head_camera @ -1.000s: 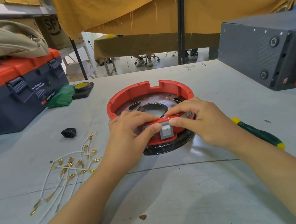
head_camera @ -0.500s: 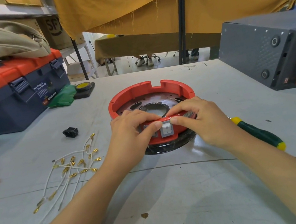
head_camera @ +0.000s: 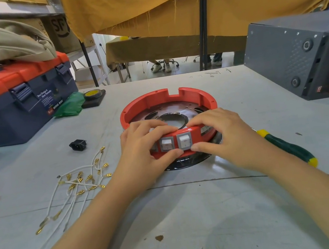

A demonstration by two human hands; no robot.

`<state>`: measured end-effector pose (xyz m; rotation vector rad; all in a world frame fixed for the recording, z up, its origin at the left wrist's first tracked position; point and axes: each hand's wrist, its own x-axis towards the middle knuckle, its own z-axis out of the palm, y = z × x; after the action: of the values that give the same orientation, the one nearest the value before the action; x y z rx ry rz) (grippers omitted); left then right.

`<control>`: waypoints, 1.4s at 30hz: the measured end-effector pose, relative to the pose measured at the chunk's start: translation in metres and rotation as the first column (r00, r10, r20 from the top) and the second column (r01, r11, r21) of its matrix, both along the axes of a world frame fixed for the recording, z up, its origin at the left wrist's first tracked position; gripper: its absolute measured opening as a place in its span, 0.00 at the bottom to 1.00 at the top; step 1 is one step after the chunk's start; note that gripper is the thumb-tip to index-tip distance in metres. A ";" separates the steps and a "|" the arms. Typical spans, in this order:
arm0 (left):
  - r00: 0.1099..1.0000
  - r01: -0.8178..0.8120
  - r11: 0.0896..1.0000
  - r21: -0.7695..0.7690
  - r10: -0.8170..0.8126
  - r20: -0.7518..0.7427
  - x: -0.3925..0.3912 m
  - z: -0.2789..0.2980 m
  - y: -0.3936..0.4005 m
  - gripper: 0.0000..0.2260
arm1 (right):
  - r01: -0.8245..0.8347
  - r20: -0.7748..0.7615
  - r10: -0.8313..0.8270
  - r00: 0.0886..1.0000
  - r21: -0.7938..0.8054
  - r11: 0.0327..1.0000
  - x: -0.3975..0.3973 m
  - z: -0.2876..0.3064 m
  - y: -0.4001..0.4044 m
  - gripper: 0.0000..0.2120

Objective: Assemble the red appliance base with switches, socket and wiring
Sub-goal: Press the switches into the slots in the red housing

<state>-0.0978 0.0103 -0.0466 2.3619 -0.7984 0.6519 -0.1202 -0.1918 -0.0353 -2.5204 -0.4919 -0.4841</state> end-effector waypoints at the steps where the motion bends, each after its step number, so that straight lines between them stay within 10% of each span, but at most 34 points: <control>1: 1.000 -0.012 1.000 0.013 0.012 0.012 0.000 0.000 -0.001 0.18 | 0.013 0.025 -0.013 1.000 -0.008 1.000 0.001 -0.001 0.002 0.18; 37: 0.998 -0.033 0.989 -0.143 0.027 -0.050 -0.012 0.010 -0.007 0.13 | 0.009 0.002 -0.010 1.000 0.201 0.980 -0.003 0.002 0.003 0.04; 42: 0.993 -0.103 0.964 -0.243 0.087 -0.077 -0.005 0.017 0.002 0.10 | 0.066 0.022 -0.078 0.997 0.340 0.938 -0.008 0.005 -0.003 0.16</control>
<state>-0.1027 0.0118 -0.0292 2.1911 -0.5431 0.6685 -0.1278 -0.1950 -0.0304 -2.2058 -0.2989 -0.5876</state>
